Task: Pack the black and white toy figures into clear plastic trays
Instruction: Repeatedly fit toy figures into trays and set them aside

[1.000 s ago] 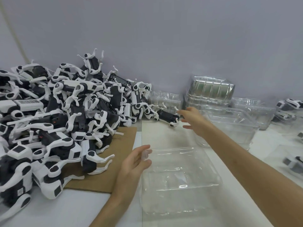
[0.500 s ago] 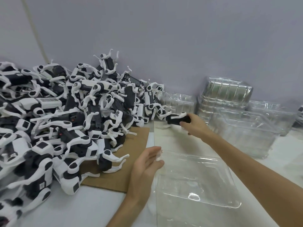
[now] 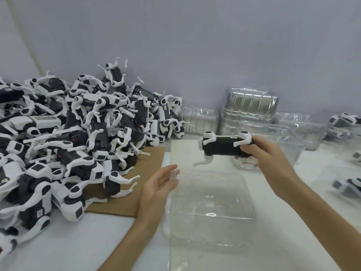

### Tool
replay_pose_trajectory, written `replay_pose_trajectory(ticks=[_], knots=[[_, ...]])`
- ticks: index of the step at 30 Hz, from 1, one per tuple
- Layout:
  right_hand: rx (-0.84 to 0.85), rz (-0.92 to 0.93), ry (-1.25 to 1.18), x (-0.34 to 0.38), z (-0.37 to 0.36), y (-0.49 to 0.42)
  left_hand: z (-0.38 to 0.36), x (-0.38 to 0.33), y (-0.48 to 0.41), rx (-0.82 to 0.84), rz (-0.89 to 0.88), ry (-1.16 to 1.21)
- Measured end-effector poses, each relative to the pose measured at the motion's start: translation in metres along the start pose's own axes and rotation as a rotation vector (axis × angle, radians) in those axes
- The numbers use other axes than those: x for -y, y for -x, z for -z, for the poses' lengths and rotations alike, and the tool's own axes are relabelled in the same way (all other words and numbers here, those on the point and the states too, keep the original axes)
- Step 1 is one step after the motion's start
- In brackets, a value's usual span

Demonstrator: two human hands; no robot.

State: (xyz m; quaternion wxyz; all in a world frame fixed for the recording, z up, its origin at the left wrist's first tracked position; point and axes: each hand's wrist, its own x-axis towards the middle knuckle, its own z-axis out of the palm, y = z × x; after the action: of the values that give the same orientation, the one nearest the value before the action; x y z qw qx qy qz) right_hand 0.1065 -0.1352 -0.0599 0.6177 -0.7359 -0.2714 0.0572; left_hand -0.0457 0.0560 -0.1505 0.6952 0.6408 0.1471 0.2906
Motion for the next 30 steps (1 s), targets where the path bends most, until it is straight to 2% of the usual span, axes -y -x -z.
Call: replay_pose_trajectory(ticks=[3, 7, 14, 18, 20, 23, 26, 28, 30], knots=[[0.087, 0.092, -0.07, -0.012, -0.005, 0.026, -0.001, 0.0, 0.0, 0.006, 0.003, -0.005], [0.169, 0.191, 0.135, -0.03, -0.01, 0.046, 0.0, 0.001, 0.0, 0.005, -0.003, -0.018], [0.273, 0.141, 0.296, -0.036, -0.01, 0.056, -0.001, -0.001, 0.0, 0.058, -0.022, -0.052], [0.394, 0.016, 0.347, -0.044, -0.003, 0.054, 0.002, 0.001, -0.002, 0.068, 0.011, -0.03], [0.445, -0.041, 0.277, -0.044, -0.002, 0.054, 0.002, 0.002, -0.003, 0.078, 0.02, -0.043], [0.342, -0.102, 0.087, -0.039, -0.007, 0.052, 0.003, 0.0, -0.002, 0.089, 0.031, -0.05], [0.143, -0.204, 0.088, -0.044, -0.004, 0.047, 0.002, 0.001, -0.003, 0.031, 0.101, -0.064], [0.139, -0.286, 0.184, -0.05, 0.0, 0.047, 0.001, 0.0, -0.003, -0.034, 0.155, -0.121], [0.186, -0.369, 0.196, -0.05, 0.0, 0.047, -0.001, 0.0, -0.003, -0.031, 0.118, -0.168]])
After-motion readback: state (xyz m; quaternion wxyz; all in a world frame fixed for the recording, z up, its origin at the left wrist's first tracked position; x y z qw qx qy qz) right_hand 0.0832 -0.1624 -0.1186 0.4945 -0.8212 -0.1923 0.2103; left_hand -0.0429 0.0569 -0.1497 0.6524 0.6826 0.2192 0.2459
